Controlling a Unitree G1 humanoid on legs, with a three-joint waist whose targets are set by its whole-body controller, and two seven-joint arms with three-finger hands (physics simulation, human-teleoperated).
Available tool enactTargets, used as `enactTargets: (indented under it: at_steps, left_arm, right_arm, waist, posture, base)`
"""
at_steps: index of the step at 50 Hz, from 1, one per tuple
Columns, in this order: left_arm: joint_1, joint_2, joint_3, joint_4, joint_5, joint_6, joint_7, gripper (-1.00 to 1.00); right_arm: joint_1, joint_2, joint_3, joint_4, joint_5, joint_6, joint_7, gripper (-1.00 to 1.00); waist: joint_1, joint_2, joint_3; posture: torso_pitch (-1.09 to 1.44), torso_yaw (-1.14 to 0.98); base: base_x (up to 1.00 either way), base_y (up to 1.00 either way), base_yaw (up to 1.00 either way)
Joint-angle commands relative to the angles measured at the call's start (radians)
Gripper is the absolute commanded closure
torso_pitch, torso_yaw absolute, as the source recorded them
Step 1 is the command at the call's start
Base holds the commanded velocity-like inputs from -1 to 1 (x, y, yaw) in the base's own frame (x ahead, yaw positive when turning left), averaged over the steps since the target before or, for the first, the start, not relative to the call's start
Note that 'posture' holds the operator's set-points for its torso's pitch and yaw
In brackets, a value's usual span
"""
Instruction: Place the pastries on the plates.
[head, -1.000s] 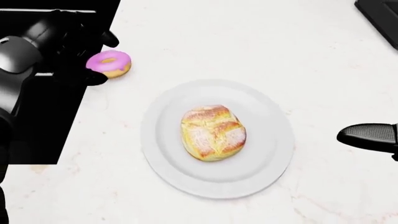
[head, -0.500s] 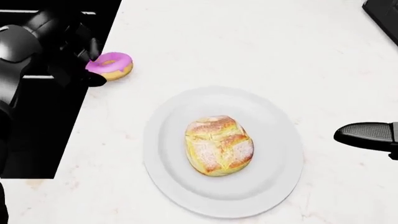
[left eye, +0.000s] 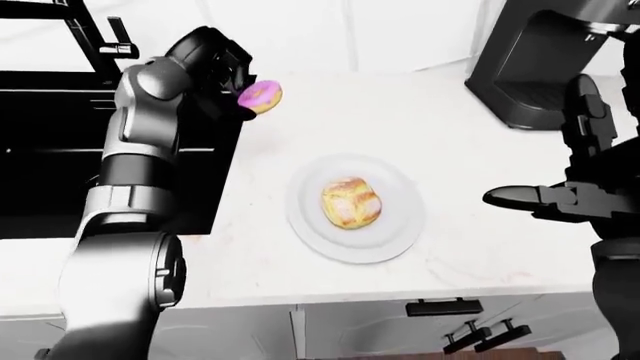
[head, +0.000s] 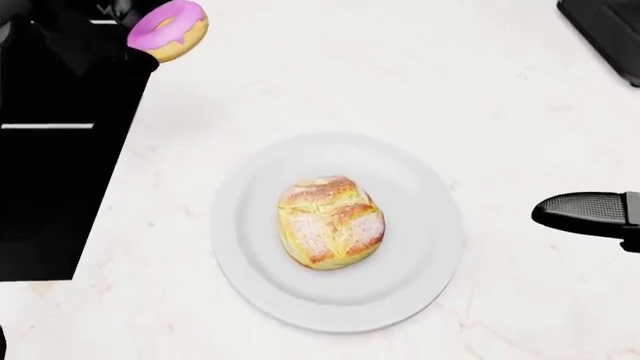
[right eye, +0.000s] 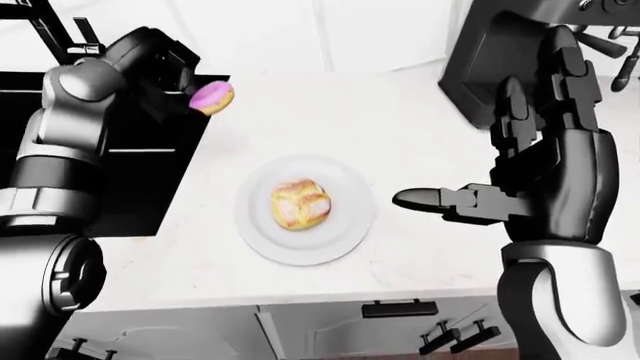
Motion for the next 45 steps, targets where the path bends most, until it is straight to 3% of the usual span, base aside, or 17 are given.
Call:
enactTargets:
  at_steps: [1,13,16,17,18,19,25,34,35,38,40,41,42,43,44,45]
  left_arm:
    - [-0.023,0.006,0.012,-0.108,-0.024,0.033,-0.007,1.00]
    - [0.111,-0.012,0.033,-0.616,-0.054,0.334,-0.116,1.00]
    - [0.121,-0.007,0.029,-0.679,-0.047,0.376,-0.137,1.00]
    - [0.120,-0.007,0.030,-0.715,-0.045,0.402,-0.147,1.00]
    - [0.121,-0.006,0.029,-0.725,-0.043,0.409,-0.148,1.00]
    - [0.126,-0.010,0.028,-0.757,-0.040,0.430,-0.155,1.00]
    - [0.150,-0.020,0.025,-0.873,-0.021,0.501,-0.180,1.00]
    - [0.145,-0.037,0.019,-0.953,-0.006,0.562,-0.199,1.00]
    - [0.145,-0.039,0.019,-0.957,-0.006,0.565,-0.196,1.00]
    - [0.150,-0.044,0.020,-0.982,-0.007,0.582,-0.192,1.00]
    - [0.154,-0.046,0.023,-0.999,-0.009,0.592,-0.186,1.00]
    - [0.158,-0.047,0.022,-1.011,-0.010,0.597,-0.184,1.00]
    - [0.168,-0.051,0.023,-1.032,-0.010,0.610,-0.180,1.00]
    - [0.176,-0.055,0.022,-1.045,-0.012,0.614,-0.176,1.00]
    - [0.180,-0.054,0.022,-1.049,-0.013,0.616,-0.173,1.00]
    - [0.180,-0.052,0.024,-1.059,-0.013,0.621,-0.170,1.00]
  right_arm:
    - [-0.022,-0.012,-0.007,-0.016,-0.007,-0.026,0.000,-1.00]
    - [-0.034,-0.004,0.021,0.001,-0.036,-0.034,0.005,-1.00]
    - [-0.033,0.000,0.031,0.007,-0.051,-0.029,0.009,-1.00]
    - [-0.035,0.002,0.031,0.004,-0.054,-0.029,0.010,-1.00]
    - [-0.035,0.004,0.033,0.004,-0.057,-0.029,0.012,-1.00]
    - [-0.037,0.009,0.031,0.005,-0.056,-0.027,0.012,-1.00]
    - [-0.044,0.011,0.032,0.008,-0.063,-0.026,0.016,-1.00]
    - [-0.069,0.014,0.058,0.024,-0.079,-0.032,0.017,-1.00]
    - [-0.072,0.016,0.066,0.027,-0.084,-0.035,0.016,-1.00]
    - [-0.071,0.016,0.081,0.032,-0.101,-0.047,0.025,-1.00]
    - [-0.072,0.015,0.089,0.033,-0.116,-0.054,0.035,-1.00]
    - [-0.076,0.021,0.086,0.032,-0.114,-0.051,0.036,-1.00]
    - [-0.070,0.023,0.091,0.034,-0.122,-0.058,0.041,-1.00]
    - [-0.067,0.028,0.094,0.036,-0.127,-0.064,0.046,-1.00]
    - [-0.065,0.030,0.098,0.037,-0.135,-0.067,0.050,-1.00]
    - [-0.067,0.035,0.096,0.037,-0.134,-0.066,0.052,-1.00]
  waist:
    - [0.000,0.000,-0.024]
    - [0.001,0.000,-0.018]
    - [0.001,0.000,-0.017]
    - [-0.001,0.008,-0.027]
    - [0.000,0.013,-0.052]
    - [0.000,0.016,-0.057]
    - [-0.001,0.027,-0.049]
    - [-0.007,0.026,-0.041]
    - [-0.007,0.030,-0.044]
    - [-0.006,0.044,-0.010]
    - [0.000,0.055,0.001]
    - [-0.001,0.069,-0.015]
    - [0.005,0.088,-0.011]
    - [0.008,0.073,-0.005]
    - [-0.005,0.043,-0.009]
    - [-0.010,0.037,-0.004]
  posture:
    - [0.07,0.00]
    - [0.07,0.00]
    - [0.07,0.00]
    - [0.07,0.00]
    - [0.07,0.00]
    - [0.07,0.00]
    - [0.07,0.00]
    - [0.07,0.00]
    - [0.07,0.00]
    - [0.07,0.00]
    - [0.07,0.00]
    - [0.07,0.00]
    - [0.07,0.00]
    - [0.07,0.00]
    - [0.07,0.00]
    - [0.07,0.00]
  base:
    - [0.00,0.00,0.00]
    - [0.00,0.00,0.00]
    - [0.00,0.00,0.00]
    - [-0.29,0.00,0.00]
    - [-0.29,0.00,0.00]
    - [-0.30,0.00,0.00]
    - [-0.30,0.00,0.00]
    - [-0.29,0.00,0.00]
    - [-0.17,0.00,0.00]
    - [-0.07,0.00,0.00]
    - [0.00,0.02,0.00]
    - [0.00,0.12,0.00]
    - [0.00,0.36,0.00]
    - [0.00,0.38,0.00]
    - [0.00,0.37,0.00]
    - [0.00,0.37,0.00]
